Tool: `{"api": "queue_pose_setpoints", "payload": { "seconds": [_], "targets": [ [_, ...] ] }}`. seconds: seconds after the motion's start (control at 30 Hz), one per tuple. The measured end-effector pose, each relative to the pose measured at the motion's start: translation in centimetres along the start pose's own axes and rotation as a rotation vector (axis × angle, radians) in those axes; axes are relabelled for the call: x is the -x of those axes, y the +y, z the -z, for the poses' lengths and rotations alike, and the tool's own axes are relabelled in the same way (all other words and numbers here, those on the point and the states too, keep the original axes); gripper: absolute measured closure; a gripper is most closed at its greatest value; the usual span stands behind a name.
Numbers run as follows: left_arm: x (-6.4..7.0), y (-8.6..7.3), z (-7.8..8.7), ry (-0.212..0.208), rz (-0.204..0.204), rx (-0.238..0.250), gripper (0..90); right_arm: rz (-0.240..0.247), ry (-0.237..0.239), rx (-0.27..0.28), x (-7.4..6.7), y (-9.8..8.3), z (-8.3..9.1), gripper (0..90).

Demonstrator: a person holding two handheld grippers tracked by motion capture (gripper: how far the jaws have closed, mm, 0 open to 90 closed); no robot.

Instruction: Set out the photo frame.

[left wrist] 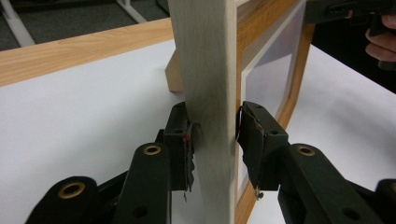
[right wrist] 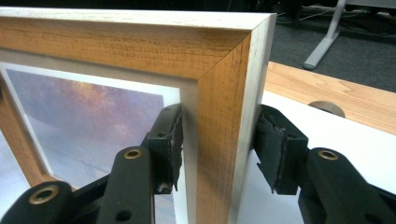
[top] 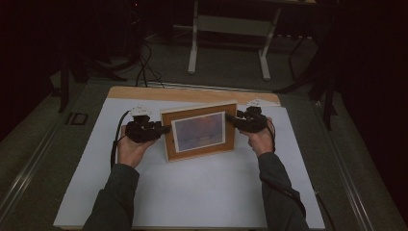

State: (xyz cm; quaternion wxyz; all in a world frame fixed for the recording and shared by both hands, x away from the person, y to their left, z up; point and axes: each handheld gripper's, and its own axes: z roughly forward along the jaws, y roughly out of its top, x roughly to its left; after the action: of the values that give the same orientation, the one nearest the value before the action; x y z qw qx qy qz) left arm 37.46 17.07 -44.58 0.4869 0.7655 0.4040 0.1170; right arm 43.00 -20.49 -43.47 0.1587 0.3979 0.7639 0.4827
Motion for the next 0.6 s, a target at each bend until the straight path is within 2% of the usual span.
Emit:
{"api": "queue_pose_setpoints", "payload": {
  "seconds": [0.37,0.6],
  "targets": [
    [-0.5,0.5,-0.8,-0.001,0.024,0.011,64.7,0.002,-0.033,-0.011,-0.4,-0.6,1.0,57.3],
    [-0.8,0.7,-1.2,-0.007,0.01,0.01,64.1,-0.013,-0.053,-0.017,-0.7,-0.8,1.6,58.8]
  ]
}}
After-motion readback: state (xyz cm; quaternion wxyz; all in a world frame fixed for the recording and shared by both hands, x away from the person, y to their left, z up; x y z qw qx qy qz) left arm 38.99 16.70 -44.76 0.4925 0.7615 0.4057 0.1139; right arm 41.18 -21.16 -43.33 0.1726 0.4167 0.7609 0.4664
